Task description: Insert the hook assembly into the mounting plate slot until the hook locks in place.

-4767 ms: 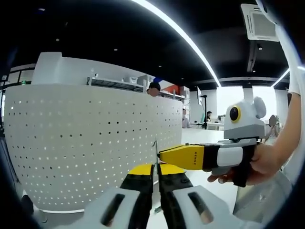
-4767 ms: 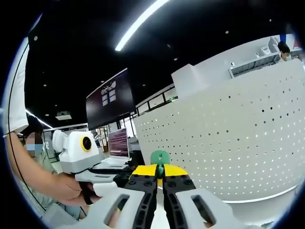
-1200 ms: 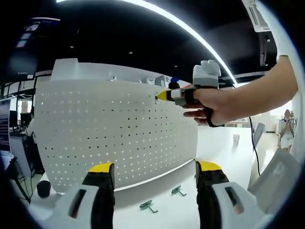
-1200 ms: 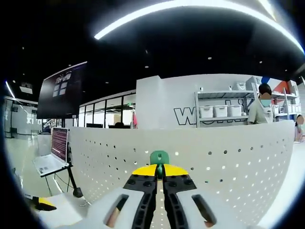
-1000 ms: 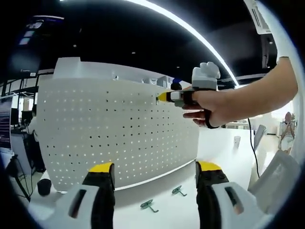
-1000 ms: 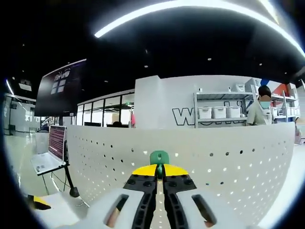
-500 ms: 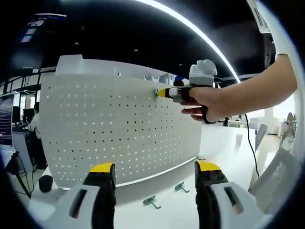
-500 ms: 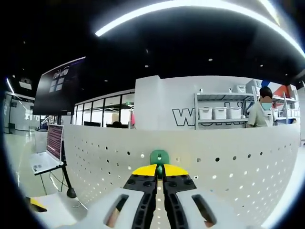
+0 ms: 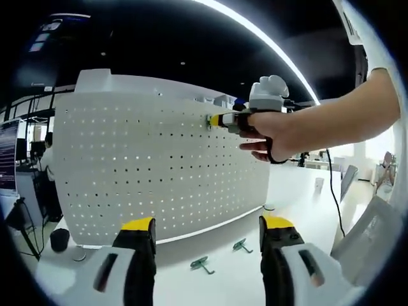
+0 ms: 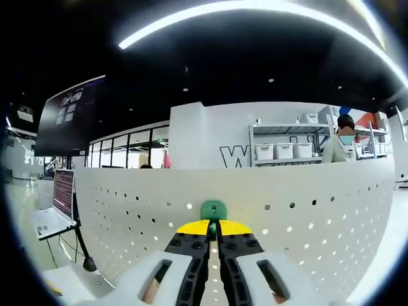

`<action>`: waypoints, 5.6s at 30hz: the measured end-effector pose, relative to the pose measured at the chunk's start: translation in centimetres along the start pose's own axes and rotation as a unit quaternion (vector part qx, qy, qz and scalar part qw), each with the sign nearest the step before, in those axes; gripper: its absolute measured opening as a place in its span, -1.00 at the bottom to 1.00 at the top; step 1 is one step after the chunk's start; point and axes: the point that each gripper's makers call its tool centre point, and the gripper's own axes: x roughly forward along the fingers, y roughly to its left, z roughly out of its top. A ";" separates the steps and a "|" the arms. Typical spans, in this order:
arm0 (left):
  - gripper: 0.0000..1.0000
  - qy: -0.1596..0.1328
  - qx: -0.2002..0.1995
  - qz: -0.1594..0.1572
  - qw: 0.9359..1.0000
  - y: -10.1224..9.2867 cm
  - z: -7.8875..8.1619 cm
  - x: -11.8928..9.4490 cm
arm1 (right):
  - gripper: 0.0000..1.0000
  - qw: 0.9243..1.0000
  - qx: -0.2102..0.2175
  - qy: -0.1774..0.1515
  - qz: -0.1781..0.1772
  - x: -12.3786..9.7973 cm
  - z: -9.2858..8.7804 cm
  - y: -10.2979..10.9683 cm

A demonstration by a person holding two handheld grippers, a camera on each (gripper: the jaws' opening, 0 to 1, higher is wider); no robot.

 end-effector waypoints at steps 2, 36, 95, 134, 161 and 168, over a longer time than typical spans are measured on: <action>0.35 0.005 -0.002 0.001 1.000 0.1 -0.4 0.0 | -0.97 1.000 0.001 -0.002 -0.006 0.1 0.1 0.1; 0.32 0.004 -0.010 -0.003 1.000 0.1 -0.5 -0.1 | -0.81 1.000 0.018 0.022 -0.009 -0.2 -0.2 0.7; 0.36 0.014 -0.005 -0.011 1.000 -0.4 -1.0 0.1 | 0.14 0.984 0.005 0.012 0.180 -4.8 -0.9 2.7; 0.39 0.014 -0.011 -0.016 1.000 -0.7 -1.1 0.2 | 0.19 0.975 0.014 0.027 0.221 -12.5 -4.4 -0.4; 0.47 0.013 -0.023 -0.018 0.999 -0.9 -1.1 0.3 | 0.24 0.979 0.022 0.046 0.195 -19.1 -7.8 -4.6; 0.51 0.005 -0.032 -0.017 0.999 -0.8 -0.8 0.2 | 0.26 0.980 0.024 0.052 0.189 -20.7 -8.5 -5.1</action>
